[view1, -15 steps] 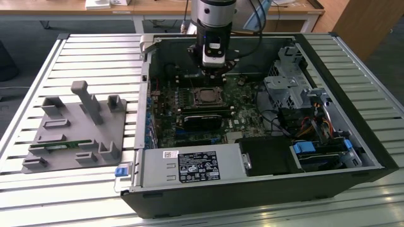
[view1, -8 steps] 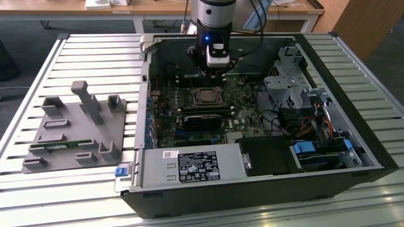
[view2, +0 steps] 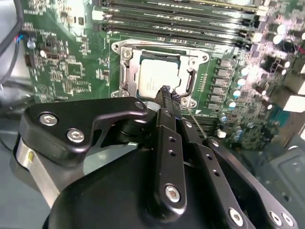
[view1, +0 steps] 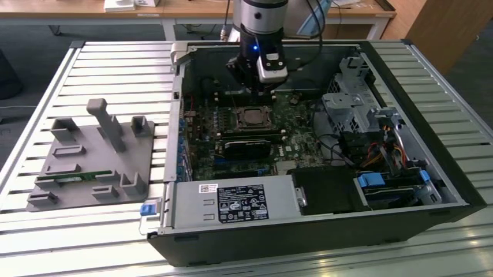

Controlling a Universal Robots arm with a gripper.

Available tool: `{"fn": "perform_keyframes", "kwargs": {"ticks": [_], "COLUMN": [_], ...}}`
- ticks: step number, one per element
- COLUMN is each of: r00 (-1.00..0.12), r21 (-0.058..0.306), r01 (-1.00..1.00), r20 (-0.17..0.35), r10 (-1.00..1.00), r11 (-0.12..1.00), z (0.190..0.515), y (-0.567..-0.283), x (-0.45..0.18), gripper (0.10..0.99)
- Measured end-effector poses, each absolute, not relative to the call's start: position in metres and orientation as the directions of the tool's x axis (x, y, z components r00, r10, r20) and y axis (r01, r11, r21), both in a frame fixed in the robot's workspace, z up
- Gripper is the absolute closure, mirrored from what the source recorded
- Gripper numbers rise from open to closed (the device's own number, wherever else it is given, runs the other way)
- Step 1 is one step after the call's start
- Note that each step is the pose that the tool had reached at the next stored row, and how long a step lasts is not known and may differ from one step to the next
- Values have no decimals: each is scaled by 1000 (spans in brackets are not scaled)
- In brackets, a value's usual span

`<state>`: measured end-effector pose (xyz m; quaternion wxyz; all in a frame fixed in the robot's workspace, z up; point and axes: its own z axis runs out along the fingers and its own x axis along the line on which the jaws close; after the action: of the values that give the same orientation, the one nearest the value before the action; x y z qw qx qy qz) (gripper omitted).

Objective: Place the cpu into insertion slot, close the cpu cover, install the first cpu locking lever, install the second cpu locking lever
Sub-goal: 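Install the first cpu locking lever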

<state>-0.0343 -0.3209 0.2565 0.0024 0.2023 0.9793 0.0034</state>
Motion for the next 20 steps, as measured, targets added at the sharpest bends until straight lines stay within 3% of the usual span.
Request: {"fn": "perform_keyframes", "kwargs": {"ticks": [8, 20], "r00": [-958, -997], "r21": [28, 31], "r01": [288, 74], "r20": [4, 5], "r10": [288, 74], "r11": [957, 997], "z": [255, 253], "y": [-321, -321], "x": [-34, -34], "gripper": [969, 969]}}
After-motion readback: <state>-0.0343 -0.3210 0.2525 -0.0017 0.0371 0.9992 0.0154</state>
